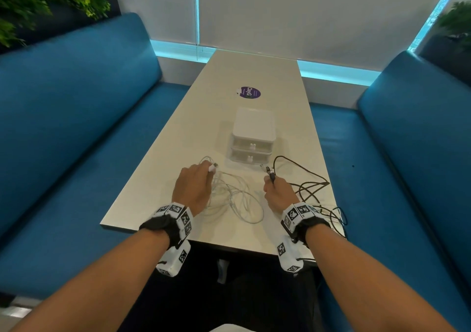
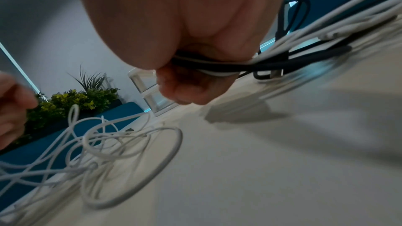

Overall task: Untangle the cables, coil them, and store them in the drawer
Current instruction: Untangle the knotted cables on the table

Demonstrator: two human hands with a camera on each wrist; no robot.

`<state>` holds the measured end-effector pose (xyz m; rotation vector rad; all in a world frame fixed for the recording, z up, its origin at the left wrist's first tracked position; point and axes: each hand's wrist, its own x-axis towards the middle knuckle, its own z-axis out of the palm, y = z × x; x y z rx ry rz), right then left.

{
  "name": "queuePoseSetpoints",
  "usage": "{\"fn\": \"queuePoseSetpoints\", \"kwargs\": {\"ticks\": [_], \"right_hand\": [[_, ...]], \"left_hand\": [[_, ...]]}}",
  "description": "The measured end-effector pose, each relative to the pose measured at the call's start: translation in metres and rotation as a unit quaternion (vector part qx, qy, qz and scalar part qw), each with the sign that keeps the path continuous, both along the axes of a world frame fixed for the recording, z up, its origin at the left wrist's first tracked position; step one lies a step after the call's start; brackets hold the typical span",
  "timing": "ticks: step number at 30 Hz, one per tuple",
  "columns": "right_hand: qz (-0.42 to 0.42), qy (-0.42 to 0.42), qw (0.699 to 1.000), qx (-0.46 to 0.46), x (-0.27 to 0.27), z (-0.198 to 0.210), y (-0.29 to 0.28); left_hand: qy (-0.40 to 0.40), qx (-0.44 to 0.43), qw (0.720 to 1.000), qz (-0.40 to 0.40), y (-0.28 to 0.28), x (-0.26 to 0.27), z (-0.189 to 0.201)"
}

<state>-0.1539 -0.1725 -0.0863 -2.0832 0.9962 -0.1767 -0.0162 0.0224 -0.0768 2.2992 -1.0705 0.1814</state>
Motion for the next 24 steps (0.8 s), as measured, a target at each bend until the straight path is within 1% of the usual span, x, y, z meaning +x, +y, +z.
{"fn": "queuePoseSetpoints", "kwargs": {"ticks": [2, 5, 7, 10, 14, 15, 18, 22, 24], "right_hand": [[0.001, -0.015, 1.000, 0.019, 0.001, 0.003, 0.002], [-0.011, -0.046, 0.998, 0.040, 0.001, 0.008, 0.003], [-0.024, -0.065, 0.996, 0.049, 0.001, 0.011, 0.002], [-0.033, -0.080, 0.994, 0.072, 0.001, 0.014, -0.002], [-0.037, -0.110, 0.985, 0.128, -0.001, 0.015, -0.002], [-0.031, -0.118, 0.984, 0.129, -0.002, 0.015, -0.001], [0.002, -0.115, 0.990, 0.083, -0.007, 0.014, 0.001], [0.000, -0.105, 0.993, 0.046, -0.008, 0.005, -0.001], [-0.008, -0.104, 0.994, 0.033, -0.005, 0.005, 0.000]], "left_hand": [[0.018, 0.039, 0.998, -0.039, -0.019, -0.010, 0.015], [0.051, 0.131, 0.987, -0.074, -0.047, -0.031, 0.028], [0.090, 0.147, 0.981, -0.084, -0.060, -0.044, 0.029], [0.120, 0.154, 0.976, -0.094, -0.076, -0.056, 0.027], [0.152, 0.192, 0.964, -0.105, -0.089, -0.053, 0.020], [0.160, 0.192, 0.962, -0.107, -0.090, -0.052, 0.019], [0.166, 0.201, 0.957, -0.126, -0.091, -0.050, 0.020], [0.157, 0.225, 0.953, -0.129, -0.088, -0.049, 0.015], [0.121, 0.241, 0.953, -0.136, -0.087, -0.046, 0.010]]}}
